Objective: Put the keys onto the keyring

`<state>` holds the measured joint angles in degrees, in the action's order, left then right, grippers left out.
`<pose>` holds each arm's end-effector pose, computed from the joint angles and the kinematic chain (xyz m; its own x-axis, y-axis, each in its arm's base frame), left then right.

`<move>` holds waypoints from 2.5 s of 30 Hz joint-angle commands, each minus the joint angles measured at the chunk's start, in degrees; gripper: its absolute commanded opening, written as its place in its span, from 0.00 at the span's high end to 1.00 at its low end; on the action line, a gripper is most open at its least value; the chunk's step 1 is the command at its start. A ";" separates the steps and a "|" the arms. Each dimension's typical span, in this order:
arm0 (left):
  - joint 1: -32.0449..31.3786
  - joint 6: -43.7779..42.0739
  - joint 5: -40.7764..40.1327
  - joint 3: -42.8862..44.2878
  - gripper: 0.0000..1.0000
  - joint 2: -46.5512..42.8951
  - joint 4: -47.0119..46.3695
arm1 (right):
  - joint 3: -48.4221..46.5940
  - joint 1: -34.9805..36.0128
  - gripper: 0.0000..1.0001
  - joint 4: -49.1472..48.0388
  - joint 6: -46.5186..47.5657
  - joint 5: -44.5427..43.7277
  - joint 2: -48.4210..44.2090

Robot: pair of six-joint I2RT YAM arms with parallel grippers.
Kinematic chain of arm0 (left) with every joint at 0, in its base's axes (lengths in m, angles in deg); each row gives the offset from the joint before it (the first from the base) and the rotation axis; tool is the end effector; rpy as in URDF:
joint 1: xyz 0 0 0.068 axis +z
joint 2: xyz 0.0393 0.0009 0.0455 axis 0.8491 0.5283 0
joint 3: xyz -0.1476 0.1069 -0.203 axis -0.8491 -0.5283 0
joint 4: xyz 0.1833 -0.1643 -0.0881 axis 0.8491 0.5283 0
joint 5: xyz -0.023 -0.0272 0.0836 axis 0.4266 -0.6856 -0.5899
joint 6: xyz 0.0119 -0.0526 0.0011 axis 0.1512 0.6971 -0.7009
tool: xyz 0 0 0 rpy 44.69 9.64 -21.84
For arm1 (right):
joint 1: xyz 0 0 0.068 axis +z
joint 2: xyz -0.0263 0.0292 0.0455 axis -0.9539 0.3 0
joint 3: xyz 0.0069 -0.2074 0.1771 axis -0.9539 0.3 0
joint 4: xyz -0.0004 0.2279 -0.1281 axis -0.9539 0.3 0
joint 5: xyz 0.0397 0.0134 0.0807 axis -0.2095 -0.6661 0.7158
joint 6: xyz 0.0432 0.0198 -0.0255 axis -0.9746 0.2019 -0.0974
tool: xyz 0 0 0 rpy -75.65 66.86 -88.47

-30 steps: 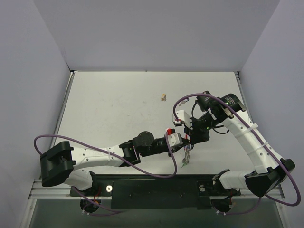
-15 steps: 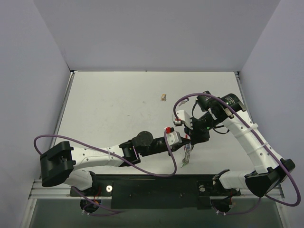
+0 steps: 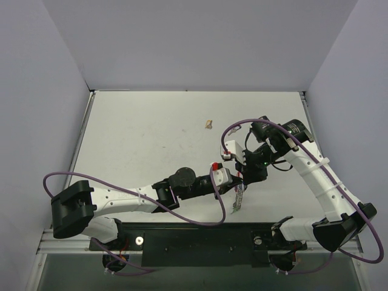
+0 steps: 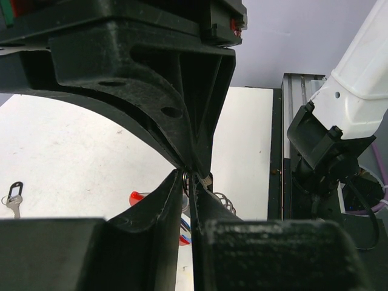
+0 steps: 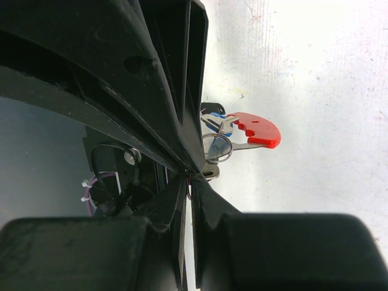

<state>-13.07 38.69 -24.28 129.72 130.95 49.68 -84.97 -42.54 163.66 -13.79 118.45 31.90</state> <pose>0.1003 -0.3049 0.2864 0.0764 -0.0342 -0.9965 0.9702 0.2331 0.0663 0.1813 0.1291 0.3700 0.0041 -0.7365 -0.6765 -0.9998 -0.0146 0.0099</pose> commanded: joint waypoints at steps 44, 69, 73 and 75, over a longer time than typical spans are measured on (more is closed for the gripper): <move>-0.01 20.67 -16.22 -13.35 1.00 0.87 -54.97 | 10.49 -13.83 0.61 -20.93 -6.11 23.13 -13.04; 0.07 18.91 -16.40 -11.42 1.00 1.05 -55.41 | 16.73 -11.19 0.80 -29.12 -15.09 17.94 -15.33; 0.07 18.56 -16.48 -11.50 1.00 0.70 -55.32 | 16.82 -11.01 0.89 -29.12 -15.18 17.06 -15.42; 0.07 18.38 -16.57 -11.59 1.00 0.44 -55.50 | 16.82 -10.93 0.94 -29.12 -15.35 16.71 -15.50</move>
<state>-13.05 57.86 -40.13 115.88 133.53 16.63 -68.42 -54.04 135.03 -28.81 135.37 17.10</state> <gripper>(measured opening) 0.020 0.099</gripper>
